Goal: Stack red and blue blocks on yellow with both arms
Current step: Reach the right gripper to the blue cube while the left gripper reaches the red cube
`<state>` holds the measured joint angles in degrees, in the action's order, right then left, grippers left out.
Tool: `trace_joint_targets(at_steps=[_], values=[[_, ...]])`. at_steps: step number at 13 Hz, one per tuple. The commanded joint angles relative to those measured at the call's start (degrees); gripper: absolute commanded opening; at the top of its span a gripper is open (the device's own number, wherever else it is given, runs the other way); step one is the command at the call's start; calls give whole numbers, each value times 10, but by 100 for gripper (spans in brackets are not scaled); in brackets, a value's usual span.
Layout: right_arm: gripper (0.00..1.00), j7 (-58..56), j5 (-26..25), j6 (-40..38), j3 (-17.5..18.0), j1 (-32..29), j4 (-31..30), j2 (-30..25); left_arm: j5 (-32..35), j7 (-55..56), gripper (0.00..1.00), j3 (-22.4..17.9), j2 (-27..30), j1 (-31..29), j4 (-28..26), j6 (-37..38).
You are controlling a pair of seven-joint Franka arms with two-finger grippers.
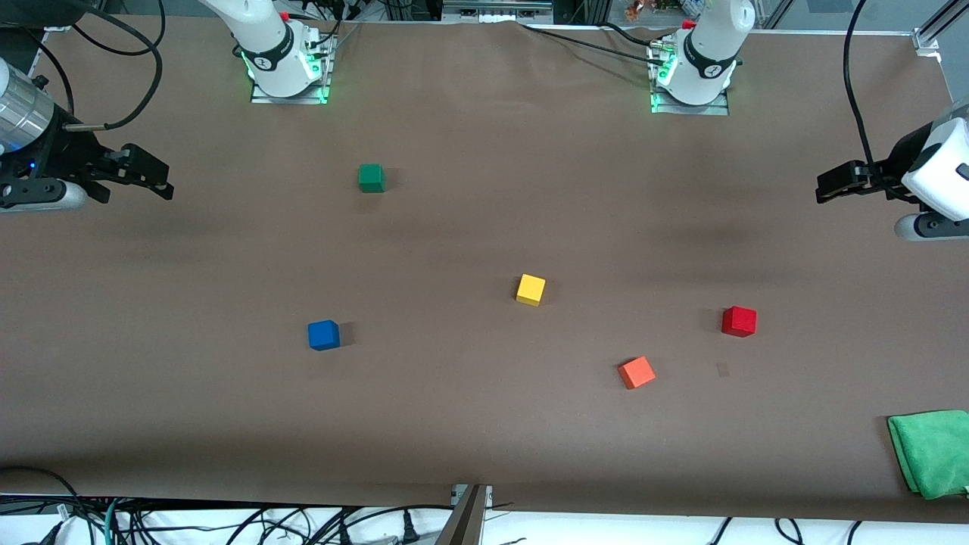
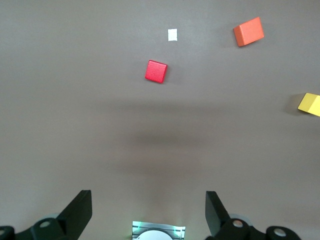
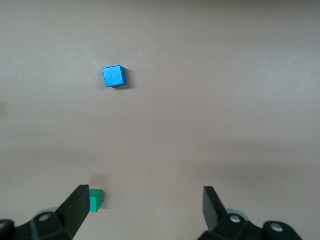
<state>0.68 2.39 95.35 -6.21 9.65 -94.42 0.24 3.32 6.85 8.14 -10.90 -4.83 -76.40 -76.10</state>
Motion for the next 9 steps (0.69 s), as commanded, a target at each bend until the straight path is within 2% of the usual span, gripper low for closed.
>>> trace_joint_targets(at_steps=[1,6,9], values=[[100,7,0,-4,4,-6,13,5,-5,-8,100,-3,1,-3,-1,-4],[100,-9,-5,-5,8,0,9,20,-4,-10,100,-5,-54,-6,43,-7],[100,-28,-6,-3,8,9,9,46,12,-31,100,-3,-112,-3,11,-96]])
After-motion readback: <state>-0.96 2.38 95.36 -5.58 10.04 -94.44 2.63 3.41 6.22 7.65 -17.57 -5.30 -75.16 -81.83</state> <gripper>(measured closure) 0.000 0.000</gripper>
